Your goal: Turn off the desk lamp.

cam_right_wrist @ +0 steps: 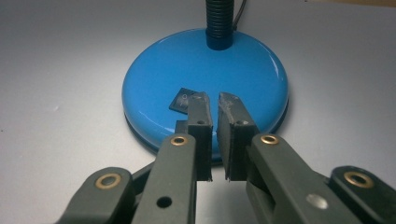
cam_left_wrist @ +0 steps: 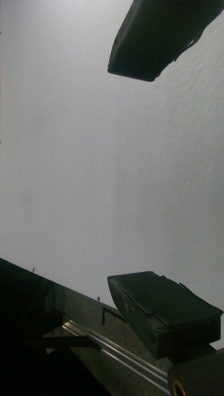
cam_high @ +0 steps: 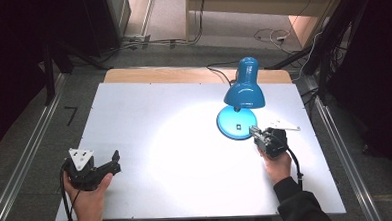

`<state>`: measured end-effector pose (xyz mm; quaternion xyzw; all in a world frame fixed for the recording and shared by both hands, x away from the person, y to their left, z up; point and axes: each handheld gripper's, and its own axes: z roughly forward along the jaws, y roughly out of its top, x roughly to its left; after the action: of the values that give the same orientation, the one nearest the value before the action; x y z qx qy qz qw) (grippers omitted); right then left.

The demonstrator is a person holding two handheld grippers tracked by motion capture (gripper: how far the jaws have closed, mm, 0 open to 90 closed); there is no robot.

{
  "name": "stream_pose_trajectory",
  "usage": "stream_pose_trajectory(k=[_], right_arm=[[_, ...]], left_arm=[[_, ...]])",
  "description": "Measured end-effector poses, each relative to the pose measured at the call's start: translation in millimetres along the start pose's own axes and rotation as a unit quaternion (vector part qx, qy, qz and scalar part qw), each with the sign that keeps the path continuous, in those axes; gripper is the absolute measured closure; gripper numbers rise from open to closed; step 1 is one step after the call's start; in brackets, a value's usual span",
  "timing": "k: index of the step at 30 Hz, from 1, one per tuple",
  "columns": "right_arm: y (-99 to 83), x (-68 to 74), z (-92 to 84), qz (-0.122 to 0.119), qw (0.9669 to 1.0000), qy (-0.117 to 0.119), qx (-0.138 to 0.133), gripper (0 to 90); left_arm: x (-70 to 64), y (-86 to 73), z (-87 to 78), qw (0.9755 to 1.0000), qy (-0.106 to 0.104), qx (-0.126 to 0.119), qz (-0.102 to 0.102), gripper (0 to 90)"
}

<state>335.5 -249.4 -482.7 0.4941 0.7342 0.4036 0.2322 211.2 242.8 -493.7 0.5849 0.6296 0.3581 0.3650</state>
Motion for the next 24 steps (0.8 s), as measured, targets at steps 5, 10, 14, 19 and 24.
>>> stream_pose_trajectory(k=[5,10,14,19,24], right_arm=[[2.4,2.7,5.2,0.004,1.0,0.001,0.002,87.7],[4.1,8.1,12.3,0.002,1.0,0.002,0.005,87.8],[5.7,11.0,16.7,0.005,1.0,0.005,0.006,87.8],[7.0,14.3,22.7,0.004,0.9999,0.006,0.008,87.7],[7.6,15.5,27.5,0.003,0.9999,0.004,0.01,87.8]], left_arm=[[0.2,-0.1,0.3,1.0,0.0,0.0,0.0,2.0],[0.9,0.0,0.0,1.0,-0.001,0.0,-0.001,2.0],[0.7,0.0,0.2,1.0,-0.002,0.001,0.0,2.0],[1.4,-0.2,0.1,1.0,-0.004,0.002,-0.005,2.0],[1.4,-0.2,0.2,1.0,-0.005,0.002,-0.005,2.0]])
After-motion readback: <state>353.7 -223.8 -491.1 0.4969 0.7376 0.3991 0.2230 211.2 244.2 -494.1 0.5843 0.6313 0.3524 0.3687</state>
